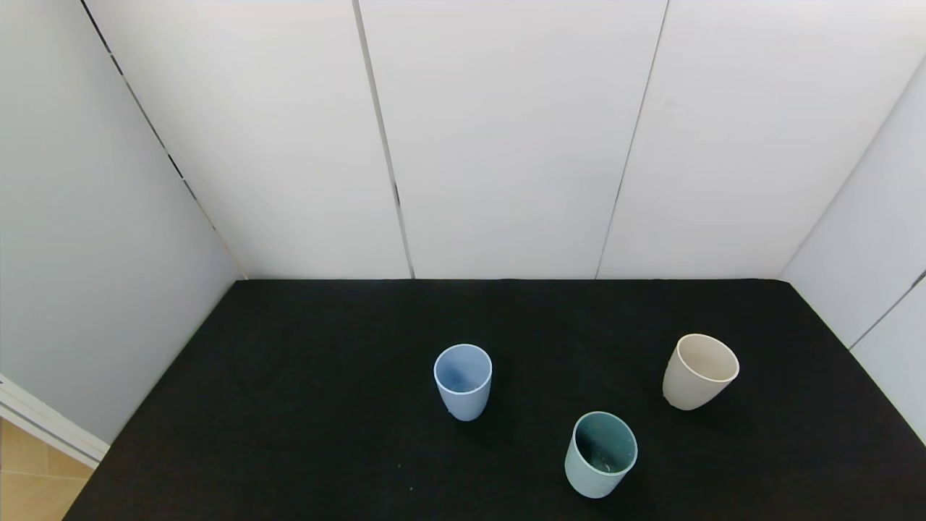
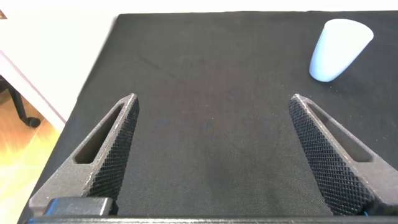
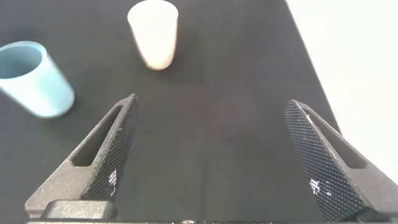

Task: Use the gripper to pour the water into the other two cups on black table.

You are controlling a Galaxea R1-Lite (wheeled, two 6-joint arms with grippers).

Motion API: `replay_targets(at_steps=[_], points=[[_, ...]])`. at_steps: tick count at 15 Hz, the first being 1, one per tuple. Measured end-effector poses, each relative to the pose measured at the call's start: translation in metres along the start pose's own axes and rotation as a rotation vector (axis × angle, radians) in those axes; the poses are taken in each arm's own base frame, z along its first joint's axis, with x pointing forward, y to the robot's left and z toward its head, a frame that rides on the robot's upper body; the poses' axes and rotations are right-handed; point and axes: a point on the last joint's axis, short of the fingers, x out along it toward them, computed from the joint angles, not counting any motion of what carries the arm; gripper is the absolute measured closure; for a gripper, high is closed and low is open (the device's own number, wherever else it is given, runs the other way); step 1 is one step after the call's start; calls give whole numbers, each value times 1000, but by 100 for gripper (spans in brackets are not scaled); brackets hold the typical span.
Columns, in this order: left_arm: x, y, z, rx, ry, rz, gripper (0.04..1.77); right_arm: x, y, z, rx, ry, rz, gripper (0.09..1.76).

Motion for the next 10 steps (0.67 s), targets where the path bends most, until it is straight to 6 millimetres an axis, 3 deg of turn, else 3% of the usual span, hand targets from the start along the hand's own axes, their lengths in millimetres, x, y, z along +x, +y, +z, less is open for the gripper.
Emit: replay_targets(at_steps=[5, 10], points=[[0, 0, 0, 0, 0, 0, 9, -18, 1, -22, -36, -63, 54, 15], [0, 0, 0, 0, 0, 0, 9, -23, 0, -25, 37, -129, 39, 15]])
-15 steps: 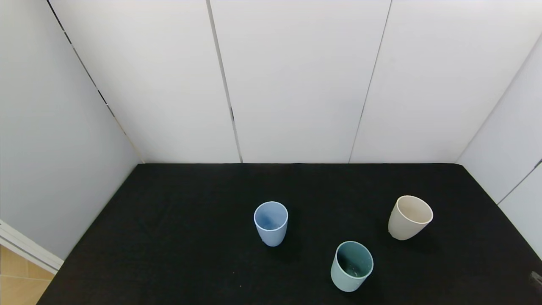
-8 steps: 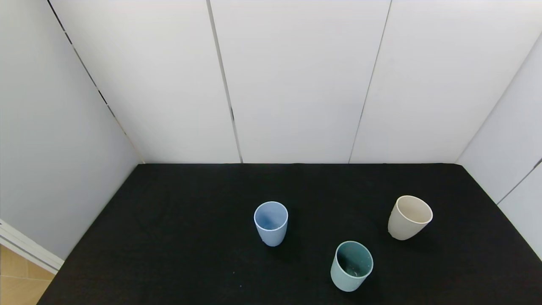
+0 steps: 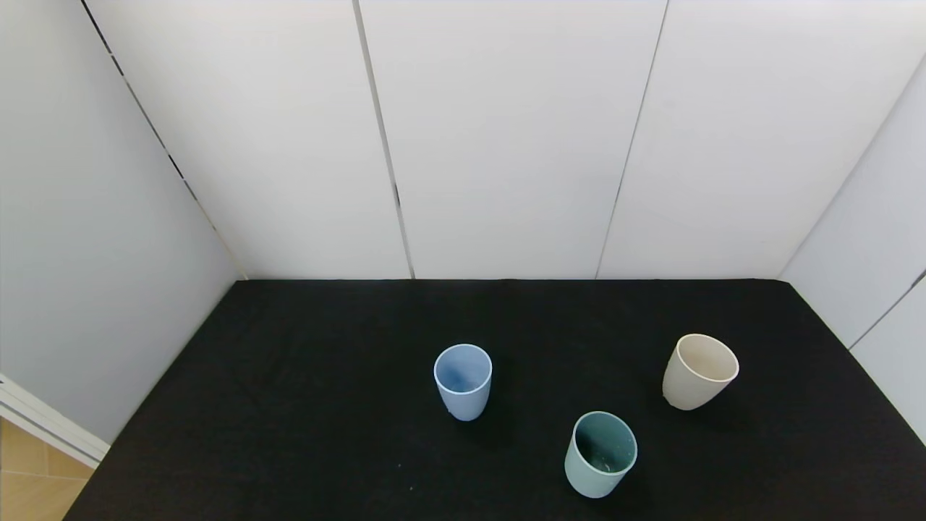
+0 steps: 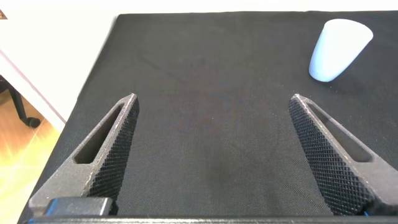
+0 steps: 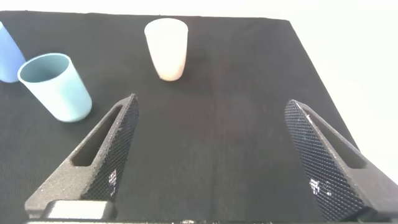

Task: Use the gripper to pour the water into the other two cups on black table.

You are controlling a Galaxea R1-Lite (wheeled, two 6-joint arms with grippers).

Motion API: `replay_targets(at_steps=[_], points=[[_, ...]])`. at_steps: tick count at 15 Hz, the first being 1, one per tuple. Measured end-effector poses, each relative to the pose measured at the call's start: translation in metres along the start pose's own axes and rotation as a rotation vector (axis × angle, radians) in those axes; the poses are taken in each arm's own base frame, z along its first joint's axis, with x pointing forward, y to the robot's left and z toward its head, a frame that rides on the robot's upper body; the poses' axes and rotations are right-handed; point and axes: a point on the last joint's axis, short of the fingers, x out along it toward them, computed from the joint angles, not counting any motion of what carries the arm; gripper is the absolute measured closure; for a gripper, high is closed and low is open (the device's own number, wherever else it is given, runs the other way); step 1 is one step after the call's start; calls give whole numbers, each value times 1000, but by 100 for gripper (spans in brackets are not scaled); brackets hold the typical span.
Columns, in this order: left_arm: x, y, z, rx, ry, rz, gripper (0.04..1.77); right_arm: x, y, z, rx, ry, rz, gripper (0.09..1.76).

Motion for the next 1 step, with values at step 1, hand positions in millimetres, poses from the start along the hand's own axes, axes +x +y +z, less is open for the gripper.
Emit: replay_targets(at_steps=[1], points=[[0, 0, 0, 0, 0, -1, 9, 0, 0, 0, 1, -3, 0, 15]])
